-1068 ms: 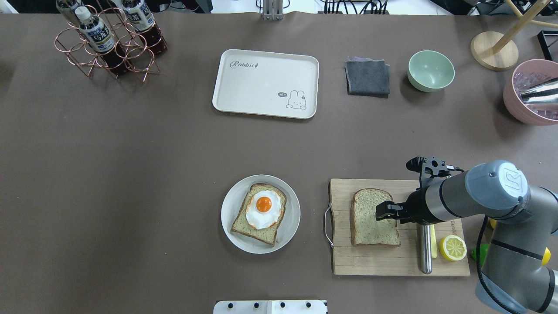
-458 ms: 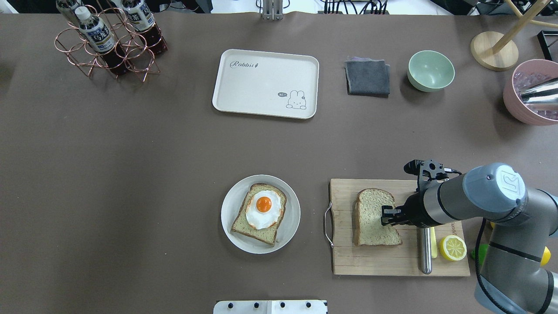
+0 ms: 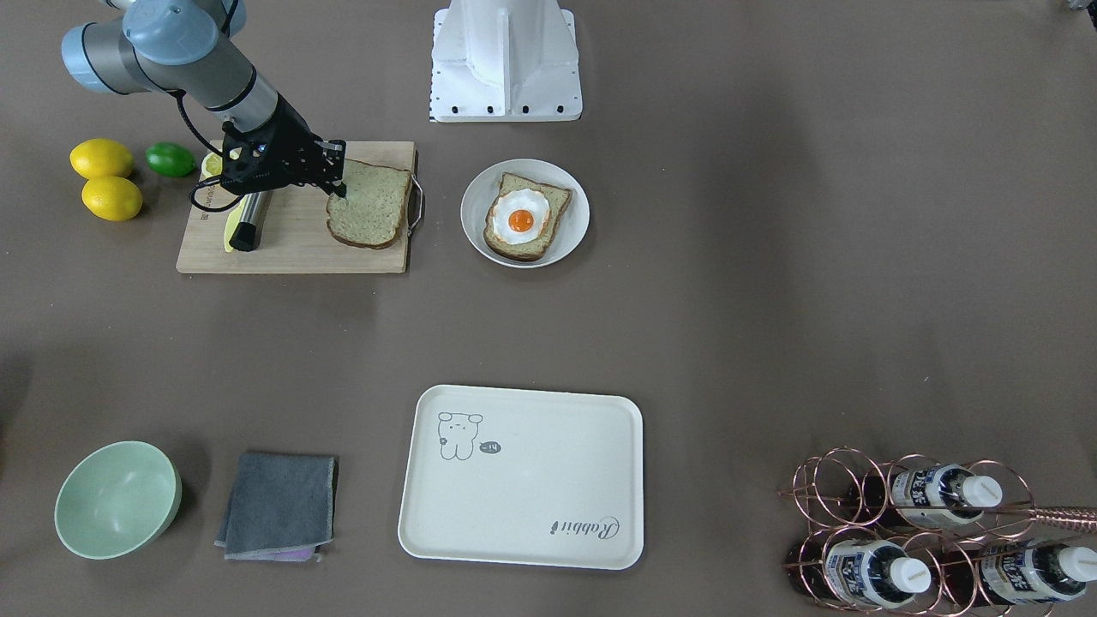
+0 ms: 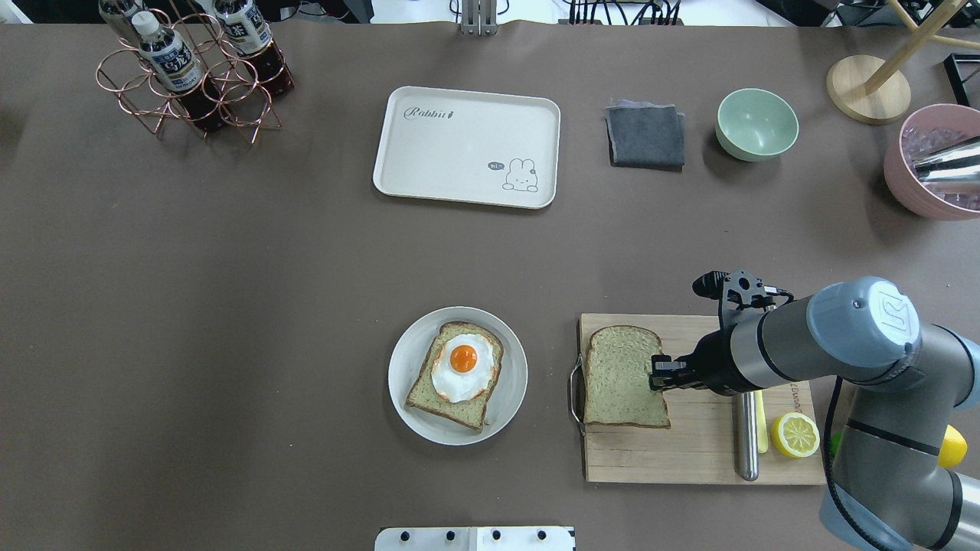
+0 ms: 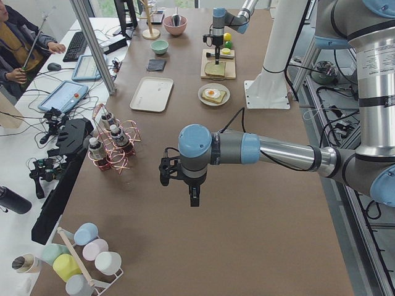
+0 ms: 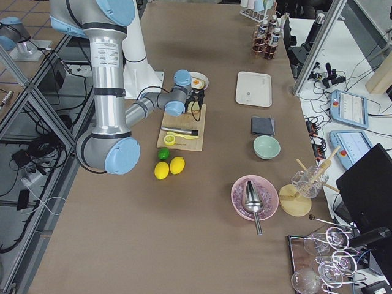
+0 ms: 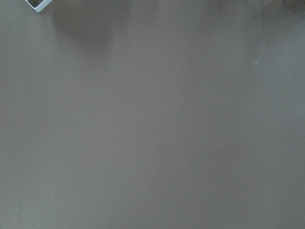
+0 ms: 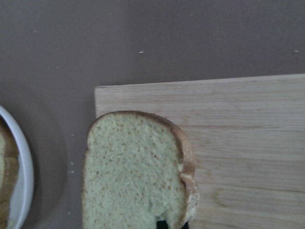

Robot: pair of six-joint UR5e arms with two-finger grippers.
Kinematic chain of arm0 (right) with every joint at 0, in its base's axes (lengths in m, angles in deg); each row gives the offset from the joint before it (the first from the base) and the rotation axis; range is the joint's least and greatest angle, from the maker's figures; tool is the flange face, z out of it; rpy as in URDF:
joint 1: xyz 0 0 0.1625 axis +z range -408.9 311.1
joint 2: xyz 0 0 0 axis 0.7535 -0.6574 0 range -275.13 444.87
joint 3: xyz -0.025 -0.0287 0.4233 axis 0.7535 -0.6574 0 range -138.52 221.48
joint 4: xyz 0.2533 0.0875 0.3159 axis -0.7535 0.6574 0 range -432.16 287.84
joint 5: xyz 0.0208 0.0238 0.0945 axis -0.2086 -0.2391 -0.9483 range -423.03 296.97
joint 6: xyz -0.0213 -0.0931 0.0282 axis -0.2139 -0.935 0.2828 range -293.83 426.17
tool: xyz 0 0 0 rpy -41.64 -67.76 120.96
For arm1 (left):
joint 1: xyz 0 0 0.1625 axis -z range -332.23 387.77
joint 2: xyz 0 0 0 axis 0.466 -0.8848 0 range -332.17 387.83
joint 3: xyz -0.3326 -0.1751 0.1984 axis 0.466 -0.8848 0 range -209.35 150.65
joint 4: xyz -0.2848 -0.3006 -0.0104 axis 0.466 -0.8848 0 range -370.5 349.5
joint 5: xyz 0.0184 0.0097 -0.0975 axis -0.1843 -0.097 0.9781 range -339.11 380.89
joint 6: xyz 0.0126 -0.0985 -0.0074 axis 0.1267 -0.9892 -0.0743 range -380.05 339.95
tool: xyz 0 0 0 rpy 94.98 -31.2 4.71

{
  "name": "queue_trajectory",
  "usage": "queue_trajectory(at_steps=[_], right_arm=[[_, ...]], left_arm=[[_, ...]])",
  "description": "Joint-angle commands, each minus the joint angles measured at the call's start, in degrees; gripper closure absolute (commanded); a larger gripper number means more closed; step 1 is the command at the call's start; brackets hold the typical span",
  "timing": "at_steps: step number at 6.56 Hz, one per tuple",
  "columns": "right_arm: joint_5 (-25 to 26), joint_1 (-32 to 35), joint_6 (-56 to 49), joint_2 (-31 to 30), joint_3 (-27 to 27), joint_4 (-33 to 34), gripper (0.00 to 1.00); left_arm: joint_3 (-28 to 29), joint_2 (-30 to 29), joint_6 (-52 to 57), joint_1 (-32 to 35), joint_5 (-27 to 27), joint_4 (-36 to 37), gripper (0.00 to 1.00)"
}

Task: Make sandwich and place on tray
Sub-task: 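Carry the bread slice with the right gripper over the egg toast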

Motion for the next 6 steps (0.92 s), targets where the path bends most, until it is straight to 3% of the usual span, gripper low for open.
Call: queue_trajectory(at_steps=[1,6], right_arm=[[-0.1,-0.2,2.2,5.0,-0.1,0.4,1.0],[1.7,-4.7,7.7,17.3,-6.1,0.0,1.0]], left_arm=[[-0.1,0.1,0.1,0.2,0.0,0.0,0.03],[-0.2,0.0,0.0,0.3,0.0,-0.4,0.03]])
